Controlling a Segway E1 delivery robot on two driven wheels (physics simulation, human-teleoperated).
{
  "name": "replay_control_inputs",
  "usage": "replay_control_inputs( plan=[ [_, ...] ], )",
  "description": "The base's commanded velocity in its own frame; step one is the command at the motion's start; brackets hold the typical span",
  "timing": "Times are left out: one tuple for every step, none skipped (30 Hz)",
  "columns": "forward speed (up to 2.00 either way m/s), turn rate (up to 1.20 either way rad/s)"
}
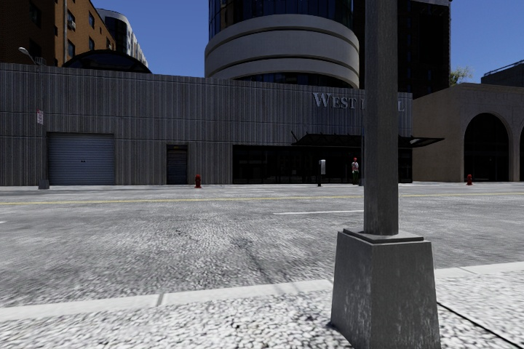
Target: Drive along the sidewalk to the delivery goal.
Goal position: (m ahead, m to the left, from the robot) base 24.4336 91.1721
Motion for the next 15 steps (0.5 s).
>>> replay_control_inputs(
  plan=[
    [0.0, 0.0],
    [0.0, 0.0],
    [0.0, 0.0],
    [0.0, 0.0],
    [0.0, 0.0],
    [0.0, 0.0],
    [0.0, 0.0],
    [0.0, 0.0],
    [0.0, 0.0],
    [0.0, 0.0],
    [0.0, 0.0],
    [0.0, 0.0],
    [0.0, 0.0],
    [0.0, 0.0],
    [0.0, 0.0]
  ],
)
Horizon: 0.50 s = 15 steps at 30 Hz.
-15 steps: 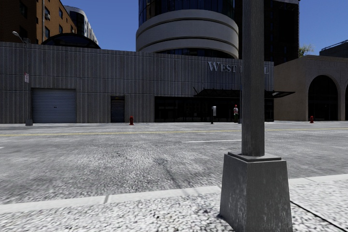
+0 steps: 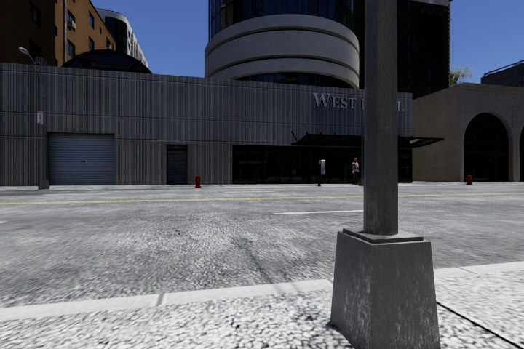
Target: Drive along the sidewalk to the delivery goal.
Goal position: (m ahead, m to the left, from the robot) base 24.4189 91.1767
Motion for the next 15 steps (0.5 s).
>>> replay_control_inputs(
  plan=[
    [0.0, 0.0],
    [0.0, 0.0],
    [0.0, 0.0],
    [0.0, 0.0],
    [0.0, 0.0],
    [0.0, 0.0],
    [0.0, 0.0],
    [0.0, 0.0],
    [0.0, 0.0],
    [0.0, 0.0],
    [0.0, 0.0],
    [0.0, 0.0],
    [0.0, 0.0],
    [0.0, 0.0],
    [0.0, 0.0]
  ],
)
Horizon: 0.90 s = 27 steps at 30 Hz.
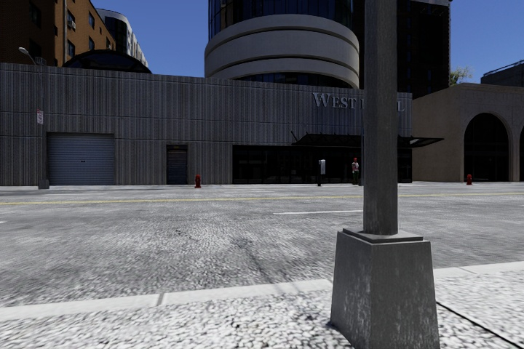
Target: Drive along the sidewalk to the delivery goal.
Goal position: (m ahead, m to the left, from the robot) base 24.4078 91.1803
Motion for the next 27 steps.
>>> replay_control_inputs(
  plan=[
    [0.0, 0.07],
    [0.0, 0.09],
    [0.0, 0.09],
    [0.0, 0.1],
    [0.0, 0.1],
    [0.0, 0.1],
    [0.0, 0.1],
    [0.0, 0.1],
    [0.0, 0.1],
    [0.0, 0.05],
    [0.0, 0.05],
    [0.0, 0.0],
    [0.0, 0.0],
    [0.0, 0.0],
    [0.0, 0.0],
    [0.0, 0.0],
    [0.0, 0.0],
    [0.0, 0.0],
    [0.0, 0.0],
    [0.0, 0.0],
    [0.0, 0.0],
    [0.0, 0.02],
    [0.0, 0.07],
    [0.0, 0.07],
    [0.0, 0.15],
    [0.0, 0.2],
    [0.0, 0.29]
  ],
)
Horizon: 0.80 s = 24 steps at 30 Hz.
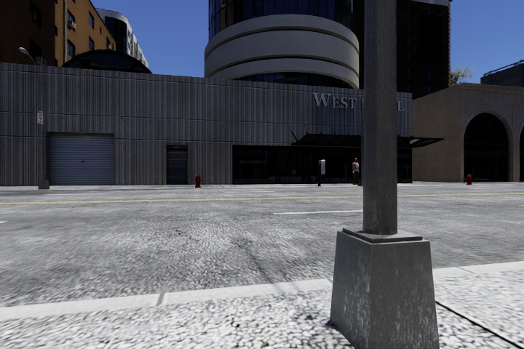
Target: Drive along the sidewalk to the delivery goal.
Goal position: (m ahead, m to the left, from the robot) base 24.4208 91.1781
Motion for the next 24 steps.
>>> replay_control_inputs(
  plan=[
    [0.0, 0.29],
    [0.0, 0.39],
    [0.0, 0.49],
    [0.0, 0.53],
    [0.0, 0.54],
    [0.0, 0.54],
    [0.0, 0.54],
    [0.0, 0.54],
    [0.0, 0.54],
    [0.0, 0.54],
    [0.0, 0.54],
    [0.0, 0.54],
    [0.0, 0.54],
    [0.0, 0.54],
    [0.0, 0.54],
    [0.0, 0.54],
    [0.0, 0.54],
    [0.0, 0.54],
    [0.0, 0.54],
    [0.0, 0.54],
    [0.0, 0.54],
    [0.0, 0.54],
    [0.0, 0.54],
    [0.0, 0.54]
  ],
)
